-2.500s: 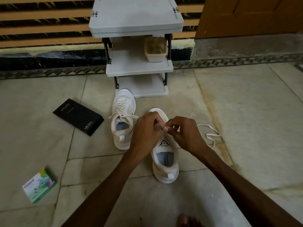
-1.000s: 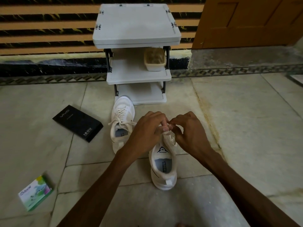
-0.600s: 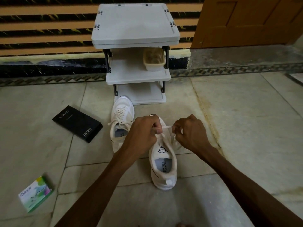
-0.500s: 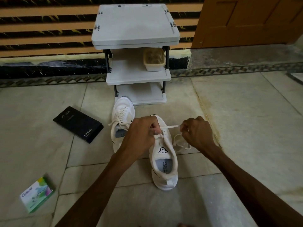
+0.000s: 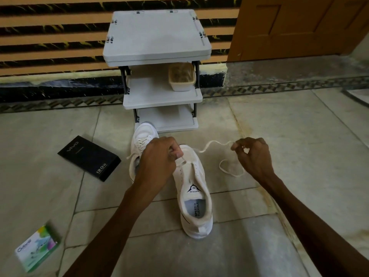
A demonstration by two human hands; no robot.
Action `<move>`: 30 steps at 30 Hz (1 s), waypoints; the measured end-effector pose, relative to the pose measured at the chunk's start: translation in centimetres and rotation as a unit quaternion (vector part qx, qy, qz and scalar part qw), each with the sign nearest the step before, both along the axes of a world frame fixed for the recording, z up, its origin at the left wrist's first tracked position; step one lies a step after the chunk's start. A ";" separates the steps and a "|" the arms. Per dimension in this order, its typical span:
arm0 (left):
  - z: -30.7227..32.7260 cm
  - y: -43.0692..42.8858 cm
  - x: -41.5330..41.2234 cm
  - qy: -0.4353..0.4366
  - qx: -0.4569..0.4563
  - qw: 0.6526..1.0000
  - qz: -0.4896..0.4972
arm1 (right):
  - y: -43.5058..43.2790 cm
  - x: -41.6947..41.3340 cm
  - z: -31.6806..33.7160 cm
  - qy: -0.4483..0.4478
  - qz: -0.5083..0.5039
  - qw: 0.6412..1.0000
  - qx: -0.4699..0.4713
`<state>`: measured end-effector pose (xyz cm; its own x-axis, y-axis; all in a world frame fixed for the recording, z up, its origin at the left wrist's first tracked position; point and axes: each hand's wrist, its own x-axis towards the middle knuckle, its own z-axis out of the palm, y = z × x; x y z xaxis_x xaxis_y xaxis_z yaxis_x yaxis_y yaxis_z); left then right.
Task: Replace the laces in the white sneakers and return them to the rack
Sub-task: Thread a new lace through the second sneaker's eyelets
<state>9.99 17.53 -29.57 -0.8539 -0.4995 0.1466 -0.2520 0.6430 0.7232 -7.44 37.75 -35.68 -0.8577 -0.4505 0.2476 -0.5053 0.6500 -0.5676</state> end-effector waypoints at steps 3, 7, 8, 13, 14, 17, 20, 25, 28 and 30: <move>-0.3 0.3 -0.6 0.043 -0.041 0.998 -0.012 | -1.8 2.0 2.4 -0.015 0.067 0.995 -0.068; -0.2 2.2 -1.7 0.081 0.018 0.994 -0.069 | -3.1 3.8 3.3 -0.018 0.122 0.989 -0.083; -0.2 2.5 -2.0 0.081 0.021 0.993 -0.078 | -3.3 4.2 3.5 -0.017 0.133 0.987 -0.090; -0.4 3.3 -2.3 0.068 0.013 0.994 -0.088 | -3.7 5.7 4.4 0.000 0.181 0.978 -0.104; -0.4 3.4 -2.2 0.060 0.007 0.994 -0.086 | -3.7 5.8 4.5 0.000 0.185 0.978 -0.100; -0.3 3.6 -2.0 0.043 0.005 0.995 -0.086 | -3.4 6.0 4.3 -0.004 0.189 0.978 -0.093; 0.0 3.5 -1.8 0.025 0.017 0.995 -0.093 | -3.4 6.0 3.5 0.014 0.181 0.983 -0.034; 1.2 3.1 -1.7 0.028 0.076 0.994 -0.071 | -3.6 5.4 2.6 0.060 0.133 0.989 0.021; 1.8 2.8 -1.2 0.030 0.077 0.995 -0.059 | -3.4 4.3 2.0 0.075 0.113 0.990 0.035; 2.1 2.6 -0.9 0.030 0.075 0.995 -0.054 | -3.0 3.4 1.4 0.088 0.090 0.991 0.053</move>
